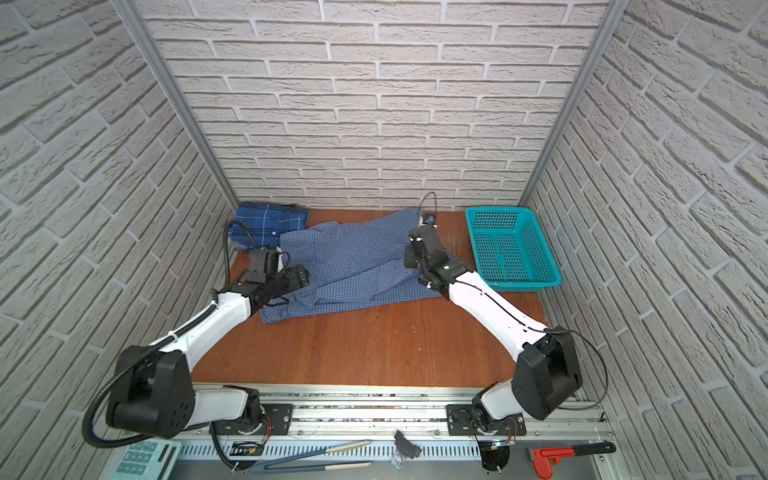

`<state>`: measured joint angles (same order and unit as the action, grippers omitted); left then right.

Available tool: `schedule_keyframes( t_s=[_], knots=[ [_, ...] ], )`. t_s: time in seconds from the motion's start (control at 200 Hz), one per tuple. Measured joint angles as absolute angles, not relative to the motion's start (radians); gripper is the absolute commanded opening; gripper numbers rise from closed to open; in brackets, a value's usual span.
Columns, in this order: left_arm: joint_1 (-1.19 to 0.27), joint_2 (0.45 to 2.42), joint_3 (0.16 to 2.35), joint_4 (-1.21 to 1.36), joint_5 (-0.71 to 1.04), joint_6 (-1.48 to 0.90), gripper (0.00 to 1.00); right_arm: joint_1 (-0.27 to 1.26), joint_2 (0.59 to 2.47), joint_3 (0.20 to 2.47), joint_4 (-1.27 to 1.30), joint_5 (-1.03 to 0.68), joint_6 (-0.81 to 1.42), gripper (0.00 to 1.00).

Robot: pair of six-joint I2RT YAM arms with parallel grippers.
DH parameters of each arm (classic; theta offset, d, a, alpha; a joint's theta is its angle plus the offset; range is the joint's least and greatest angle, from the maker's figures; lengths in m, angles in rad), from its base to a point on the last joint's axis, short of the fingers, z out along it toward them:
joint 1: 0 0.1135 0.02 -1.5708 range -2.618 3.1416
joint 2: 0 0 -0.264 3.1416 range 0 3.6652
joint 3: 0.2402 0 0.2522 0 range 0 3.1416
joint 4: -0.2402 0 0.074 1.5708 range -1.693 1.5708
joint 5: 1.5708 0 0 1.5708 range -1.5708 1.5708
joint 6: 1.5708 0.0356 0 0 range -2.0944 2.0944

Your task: Fold and stack the long sleeve shirts

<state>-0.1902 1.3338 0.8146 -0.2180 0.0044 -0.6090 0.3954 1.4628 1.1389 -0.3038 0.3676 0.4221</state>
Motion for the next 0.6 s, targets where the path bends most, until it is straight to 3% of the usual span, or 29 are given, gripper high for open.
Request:
schedule_keyframes(
  t_s=[0.155,0.305,0.6],
  knots=[
    [-0.22,1.389,0.789,-0.203,0.007,-0.61,0.88,0.291,1.542,0.974,-0.225,0.285,0.352,0.06],
    [-0.263,1.437,0.744,-0.186,0.025,-0.614,0.88,0.26,1.603,0.966,-0.228,0.189,0.331,0.06],
    [-0.199,1.448,0.798,-0.183,0.058,-0.62,0.9,0.26,1.556,1.283,-0.234,0.032,0.35,0.07]
  ],
)
